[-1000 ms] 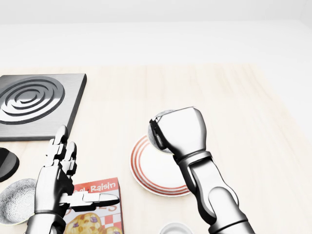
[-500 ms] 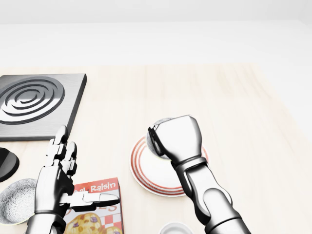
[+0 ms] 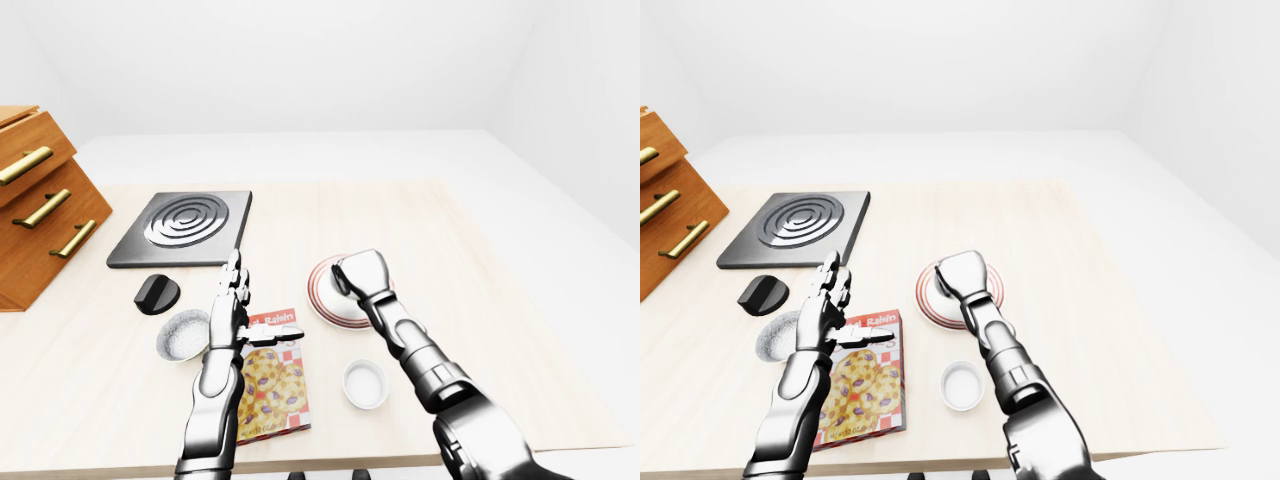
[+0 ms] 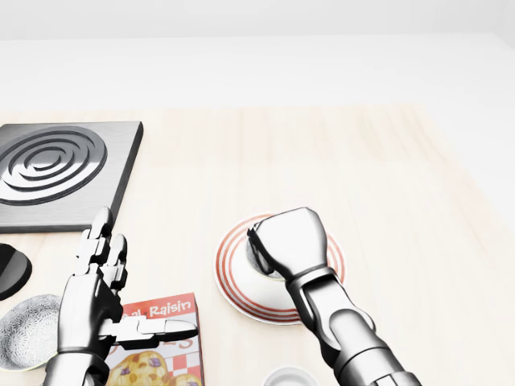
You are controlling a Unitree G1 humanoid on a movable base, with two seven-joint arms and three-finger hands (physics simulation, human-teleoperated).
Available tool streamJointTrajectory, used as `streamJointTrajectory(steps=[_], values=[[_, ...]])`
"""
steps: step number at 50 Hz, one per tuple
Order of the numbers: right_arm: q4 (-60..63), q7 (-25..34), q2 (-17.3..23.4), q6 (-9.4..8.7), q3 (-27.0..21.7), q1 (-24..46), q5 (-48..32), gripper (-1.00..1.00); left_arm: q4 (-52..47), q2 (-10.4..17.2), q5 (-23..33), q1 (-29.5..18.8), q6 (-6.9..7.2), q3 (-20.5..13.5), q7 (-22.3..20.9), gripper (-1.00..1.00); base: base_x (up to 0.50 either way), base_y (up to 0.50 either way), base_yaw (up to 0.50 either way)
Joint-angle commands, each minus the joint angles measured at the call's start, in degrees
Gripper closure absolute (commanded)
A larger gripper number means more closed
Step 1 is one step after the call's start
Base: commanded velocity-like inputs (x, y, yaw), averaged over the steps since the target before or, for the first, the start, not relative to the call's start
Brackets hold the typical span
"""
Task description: Pick the akita bowl next to the plate and place it on the plate.
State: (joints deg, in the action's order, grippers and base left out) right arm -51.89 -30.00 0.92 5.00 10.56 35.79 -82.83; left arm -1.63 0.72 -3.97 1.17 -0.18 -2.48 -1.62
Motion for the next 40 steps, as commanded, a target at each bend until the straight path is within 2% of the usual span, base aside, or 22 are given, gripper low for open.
streamJointTrajectory(steps=[1,9,10,13,15,17,21,27,32,36,37,39,40], values=[[-6.21,0.0,-0.15,0.0,0.28,2.28,-0.33,1.0,-0.29,-0.01,0.0,0.12,0.19,0.03,0.03,-1.0,0.0,0.0,0.0],[-8.0,0.0,-0.34,0.0,0.6,3.55,-0.55,1.0,-0.95,-0.05,-0.02,0.26,0.76,0.09,0.07,-1.0,0.0,0.0,0.0],[-7.92,0.0,-0.33,0.0,0.57,3.69,-0.54,1.0,-0.36,-0.03,-0.04,0.2,0.22,0.0,-0.02,-1.0,0.0,0.0,0.0],[-7.64,0.0,-0.34,0.0,0.56,3.79,-0.55,1.0,-0.57,-0.03,-0.06,0.3,0.31,0.0,0.01,-1.0,0.0,0.0,0.0],[-6.86,0.0,-0.37,0.0,0.51,3.86,-0.55,1.0,0.37,0.0,-0.15,0.07,-0.43,-0.22,0.0,-1.0,0.0,0.0,0.0],[-6.76,0.0,-0.38,0.0,0.53,3.9,-0.63,1.0,0.5,0.01,-0.15,0.04,-0.54,-0.24,0.03,-1.0,0.0,0.0,0.0],[-7.16,0.0,-0.53,0.0,0.45,4.32,-0.6,1.0,-0.99,-0.07,-0.07,0.15,0.67,-0.22,0.67,-1.0,0.0,0.0,0.0],[-8.18,0.0,-0.69,0.0,0.35,4.75,-0.29,1.0,-0.4,-0.04,-0.2,-0.02,0.31,-0.3,0.73,-1.0,0.0,0.0,0.0],[-9.56,0.0,-0.75,0.0,0.43,4.86,0.0,1.0,-1.22,-0.01,-0.25,0.19,0.95,-0.23,0.77,-1.0,0.0,0.0,0.0],[-10.51,0.0,-0.87,0.0,0.56,4.78,0.14,1.0,-0.74,-0.03,-0.21,0.08,0.58,-0.24,0.76,-1.0,0.0,0.0,0.0],[-11.6,0.0,-0.96,0.0,0.69,4.68,0.1,1.0,-1.68,-0.08,-0.16,0.32,1.27,-0.1,0.87,-1.0,0.0,0.0,0.0],[-12.8,0.0,-1.03,0.0,0.56,4.71,0.66,1.0,-1.29,-0.07,-0.15,0.29,0.9,-0.15,0.85,-1.0,0.0,0.0,0.0],[-13.2,0.0,-1.04,0.0,0.68,4.33,0.86,0.76,-0.27,-0.02,-0.17,0.07,0.02,-0.27,0.7,-1.0,0.0,0.0,0.0]])
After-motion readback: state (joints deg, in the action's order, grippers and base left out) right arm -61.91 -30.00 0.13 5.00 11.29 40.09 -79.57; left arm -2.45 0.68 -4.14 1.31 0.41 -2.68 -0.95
